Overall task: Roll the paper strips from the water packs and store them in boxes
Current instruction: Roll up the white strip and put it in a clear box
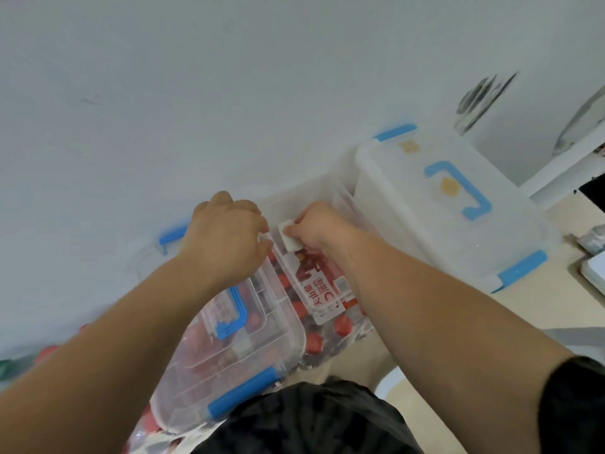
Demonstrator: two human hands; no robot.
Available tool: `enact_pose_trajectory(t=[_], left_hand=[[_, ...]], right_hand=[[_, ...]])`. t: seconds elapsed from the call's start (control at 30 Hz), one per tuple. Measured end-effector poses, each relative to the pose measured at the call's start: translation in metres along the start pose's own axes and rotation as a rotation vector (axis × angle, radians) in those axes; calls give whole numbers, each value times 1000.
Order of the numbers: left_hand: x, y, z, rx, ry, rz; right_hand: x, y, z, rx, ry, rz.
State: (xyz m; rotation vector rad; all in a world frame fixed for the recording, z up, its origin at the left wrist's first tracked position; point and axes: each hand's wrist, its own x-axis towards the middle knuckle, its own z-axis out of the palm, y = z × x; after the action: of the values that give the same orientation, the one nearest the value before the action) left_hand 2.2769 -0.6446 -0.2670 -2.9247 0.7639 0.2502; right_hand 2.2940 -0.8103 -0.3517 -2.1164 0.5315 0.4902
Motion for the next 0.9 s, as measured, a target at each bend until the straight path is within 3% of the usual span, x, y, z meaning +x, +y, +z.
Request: enact_pose_trajectory(t=[0.13, 0.37, 0.6, 0.77, 0.9], left_hand=[[4, -2, -1, -64, -33, -32], [5, -1, 8, -96, 4, -71], [7, -1, 11, -121, 19, -77], [4, -2, 13, -154, 31, -82], [4, 0, 14, -156, 35, -86]], right_hand=[[15, -1, 12, -229, -100, 13], [23, -5, 21, -410, -140, -27], [22, -5, 20, -415, -166, -24], [26, -1, 22, -263, -225, 69], [14, -4, 18, -338, -203, 51]])
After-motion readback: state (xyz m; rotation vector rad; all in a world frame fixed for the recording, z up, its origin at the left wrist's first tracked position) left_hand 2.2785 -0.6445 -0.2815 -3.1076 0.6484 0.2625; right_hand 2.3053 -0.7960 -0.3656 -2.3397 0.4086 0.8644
